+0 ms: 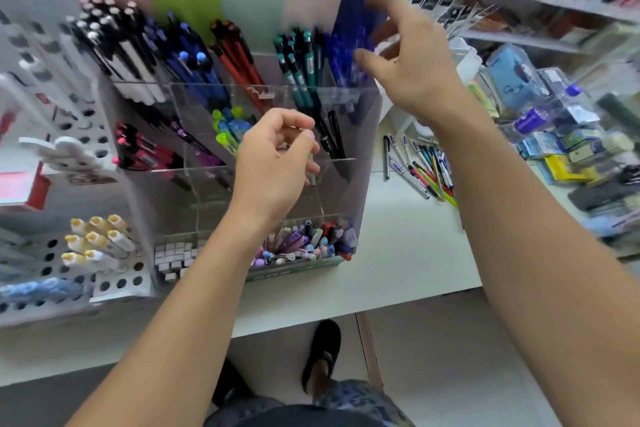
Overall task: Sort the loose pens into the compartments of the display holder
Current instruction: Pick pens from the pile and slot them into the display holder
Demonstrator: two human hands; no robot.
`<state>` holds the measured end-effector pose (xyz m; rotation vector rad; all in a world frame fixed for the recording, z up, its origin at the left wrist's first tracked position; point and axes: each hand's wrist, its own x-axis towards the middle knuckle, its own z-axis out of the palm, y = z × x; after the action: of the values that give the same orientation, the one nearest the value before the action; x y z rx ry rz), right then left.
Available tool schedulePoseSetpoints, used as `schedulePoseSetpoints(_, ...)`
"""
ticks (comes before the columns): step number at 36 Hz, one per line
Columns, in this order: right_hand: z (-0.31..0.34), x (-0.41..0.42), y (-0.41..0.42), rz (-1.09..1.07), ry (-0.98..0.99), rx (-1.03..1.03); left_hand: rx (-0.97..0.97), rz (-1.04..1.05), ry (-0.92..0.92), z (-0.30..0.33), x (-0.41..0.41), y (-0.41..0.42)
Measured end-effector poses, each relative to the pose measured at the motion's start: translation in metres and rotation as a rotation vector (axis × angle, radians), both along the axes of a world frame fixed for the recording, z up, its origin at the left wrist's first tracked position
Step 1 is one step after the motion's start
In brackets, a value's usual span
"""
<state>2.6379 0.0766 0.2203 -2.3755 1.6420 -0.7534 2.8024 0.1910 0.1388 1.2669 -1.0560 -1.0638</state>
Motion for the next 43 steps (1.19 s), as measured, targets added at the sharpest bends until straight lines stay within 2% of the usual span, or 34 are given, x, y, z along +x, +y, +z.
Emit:
schedulePoseSetpoints(8, 0.001, -0.014, 0.005, 0.126, 0.031, -0.051, -0.018, 0.027, -0.005, 0.003, -0.047, 0.005)
schedulePoseSetpoints(10, 0.001, -0.034, 0.009, 0.138, -0.04, -0.089, -0.024, 0.018, -0.021, 0.003, -0.068, 0.007)
schedulePoseSetpoints(13, -0.009, -0.085, 0.017, 0.045, -0.21, -0.086, -0.024, 0.005, -0.03, -0.002, -0.107, 0.006)
schedulePoseSetpoints(17, -0.07, -0.181, 0.021, -0.166, -0.264, 0.13, 0.065, -0.038, -0.071, -0.027, -0.174, -0.002)
schedulePoseSetpoints(20, -0.124, -0.254, 0.031, -0.33, -0.157, 0.348, 0.271, -0.141, -0.151, -0.06, -0.238, -0.013)
schedulePoseSetpoints(25, -0.186, -0.338, 0.034, -0.512, -0.208, 0.519, 0.501, -0.293, -0.309, -0.116, -0.329, -0.031)
schedulePoseSetpoints(31, -0.233, -0.386, 0.017, -0.619, -0.307, 0.69, 0.664, -0.175, -0.321, -0.151, -0.373, -0.05)
schedulePoseSetpoints(36, -0.248, -0.384, -0.001, -0.603, -0.308, 0.75, 0.777, -0.06, -0.372, -0.175, -0.378, -0.077)
schedulePoseSetpoints(43, -0.259, -0.369, -0.021, -0.56, -0.256, 0.691, 0.863, 0.11, -0.375, -0.203, -0.382, -0.134)
